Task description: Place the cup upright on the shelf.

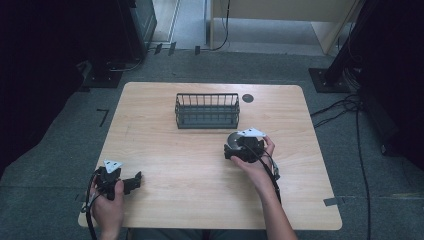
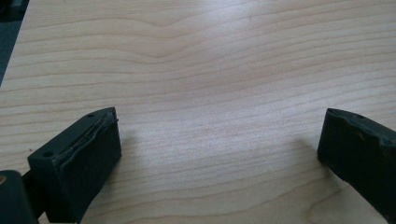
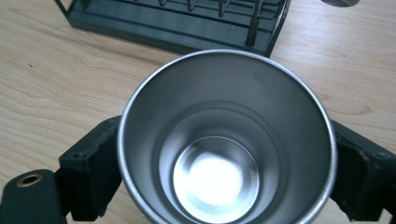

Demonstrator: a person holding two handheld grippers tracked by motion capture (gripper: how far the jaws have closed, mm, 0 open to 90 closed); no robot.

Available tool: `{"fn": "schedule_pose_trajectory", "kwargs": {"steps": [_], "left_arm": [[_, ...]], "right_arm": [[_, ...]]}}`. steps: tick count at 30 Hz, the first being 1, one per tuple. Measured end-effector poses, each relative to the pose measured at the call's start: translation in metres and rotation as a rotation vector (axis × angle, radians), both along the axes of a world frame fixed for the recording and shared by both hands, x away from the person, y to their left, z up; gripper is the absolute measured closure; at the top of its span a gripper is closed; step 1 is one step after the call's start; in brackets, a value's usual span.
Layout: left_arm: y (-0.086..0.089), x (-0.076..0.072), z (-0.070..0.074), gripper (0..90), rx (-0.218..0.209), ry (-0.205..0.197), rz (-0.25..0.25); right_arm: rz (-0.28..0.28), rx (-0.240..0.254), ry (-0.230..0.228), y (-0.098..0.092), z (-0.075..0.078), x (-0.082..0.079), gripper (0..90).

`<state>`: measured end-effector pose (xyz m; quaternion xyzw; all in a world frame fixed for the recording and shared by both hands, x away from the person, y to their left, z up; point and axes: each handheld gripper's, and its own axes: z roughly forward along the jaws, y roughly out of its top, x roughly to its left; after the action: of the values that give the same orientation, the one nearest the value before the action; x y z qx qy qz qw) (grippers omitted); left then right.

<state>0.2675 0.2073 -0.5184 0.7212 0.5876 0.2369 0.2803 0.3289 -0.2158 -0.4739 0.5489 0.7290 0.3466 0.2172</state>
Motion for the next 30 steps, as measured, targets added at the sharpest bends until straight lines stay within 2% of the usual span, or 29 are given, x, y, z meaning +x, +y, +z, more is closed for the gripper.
{"fn": "schedule_pose_trajectory", "kwargs": {"steps": [3,11,17,30], "left_arm": [[0.000,0.000,0.000,0.0,0.000,0.000,0.000],[0.000,0.000,0.000,0.0,0.000,0.000,0.000],[0.000,0.000,0.000,0.0,0.000,0.000,0.000],[0.000,0.000,0.000,0.0,0.000,0.000,0.000]], "right_arm": [[-0.006,-0.031,0.001,0.003,-0.004,0.002,12.3],[-0.012,-0.044,-0.012,0.004,-0.002,0.002,14.5],[-0.003,0.002,-0.019,0.003,0.002,0.002,14.7],[0.034,0.030,-0.039,0.004,0.023,0.002,15.0]]}}
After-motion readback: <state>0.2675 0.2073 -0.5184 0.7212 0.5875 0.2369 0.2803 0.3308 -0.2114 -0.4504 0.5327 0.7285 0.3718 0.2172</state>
